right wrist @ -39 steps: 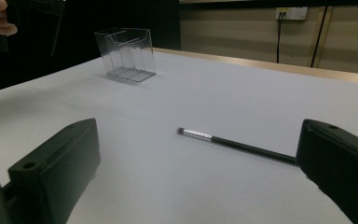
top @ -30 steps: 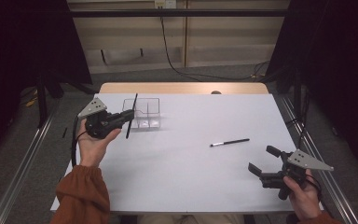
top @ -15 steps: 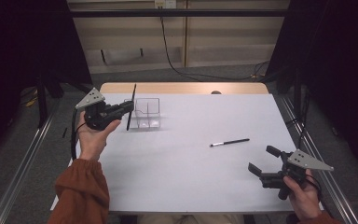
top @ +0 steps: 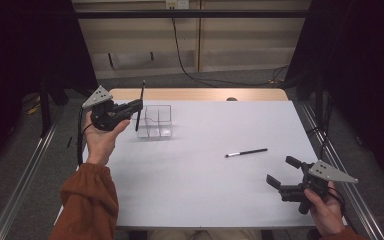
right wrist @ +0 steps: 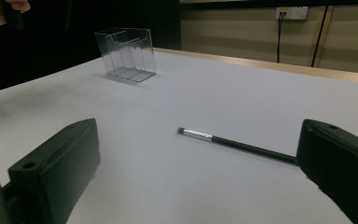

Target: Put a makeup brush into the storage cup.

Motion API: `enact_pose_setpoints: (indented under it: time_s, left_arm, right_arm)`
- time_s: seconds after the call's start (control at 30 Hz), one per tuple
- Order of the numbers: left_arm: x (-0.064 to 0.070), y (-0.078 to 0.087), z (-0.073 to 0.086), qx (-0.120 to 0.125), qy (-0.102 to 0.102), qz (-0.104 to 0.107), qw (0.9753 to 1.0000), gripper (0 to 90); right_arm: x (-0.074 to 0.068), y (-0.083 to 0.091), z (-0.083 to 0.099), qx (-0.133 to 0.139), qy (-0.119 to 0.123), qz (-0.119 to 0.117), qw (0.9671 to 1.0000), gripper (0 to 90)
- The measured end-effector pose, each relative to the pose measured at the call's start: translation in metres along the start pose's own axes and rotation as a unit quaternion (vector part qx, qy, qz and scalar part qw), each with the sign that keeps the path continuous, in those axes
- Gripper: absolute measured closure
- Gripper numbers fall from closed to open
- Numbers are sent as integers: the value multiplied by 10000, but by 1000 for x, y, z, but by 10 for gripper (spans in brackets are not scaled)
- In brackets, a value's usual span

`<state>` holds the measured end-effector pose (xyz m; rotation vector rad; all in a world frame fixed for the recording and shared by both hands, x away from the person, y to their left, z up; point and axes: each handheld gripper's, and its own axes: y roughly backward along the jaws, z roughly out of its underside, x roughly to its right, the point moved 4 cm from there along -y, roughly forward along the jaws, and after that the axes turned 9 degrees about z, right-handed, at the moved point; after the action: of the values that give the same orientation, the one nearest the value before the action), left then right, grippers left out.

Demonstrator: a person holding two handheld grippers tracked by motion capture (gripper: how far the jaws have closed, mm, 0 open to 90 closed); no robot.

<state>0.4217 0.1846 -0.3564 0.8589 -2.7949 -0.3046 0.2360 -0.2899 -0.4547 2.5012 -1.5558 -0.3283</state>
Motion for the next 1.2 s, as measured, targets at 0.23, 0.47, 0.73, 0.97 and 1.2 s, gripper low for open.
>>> enact_pose_setpoints:
  time_s: [0.23, 0.47, 0.73, 0.97, 1.2]
  left_arm:
    - [0, -7, -9, -12, -90, -7, 10000, 841]
    - [-5, -16, -11, 7, -112, -71, 9999, 841]
    - [-15, -23, -16, -10, -116, -174, 9998, 841]
    - [-23, -28, -20, 5, -136, -255, 9996, 841]
    - [-33, -32, -19, -1, -29, -306, 9995, 841]
  right_arm:
    - [0, 0, 0, 1, -7, 2, 10000, 0]
    - [-2, 1, 0, 17, 29, -23, 10000, 0]
    - [0, 2, 0, 19, -19, 3, 10000, 0]
    - [0, 2, 0, 28, -16, 6, 10000, 0]
    - [0, 2, 0, 41, -36, -1, 10000, 0]
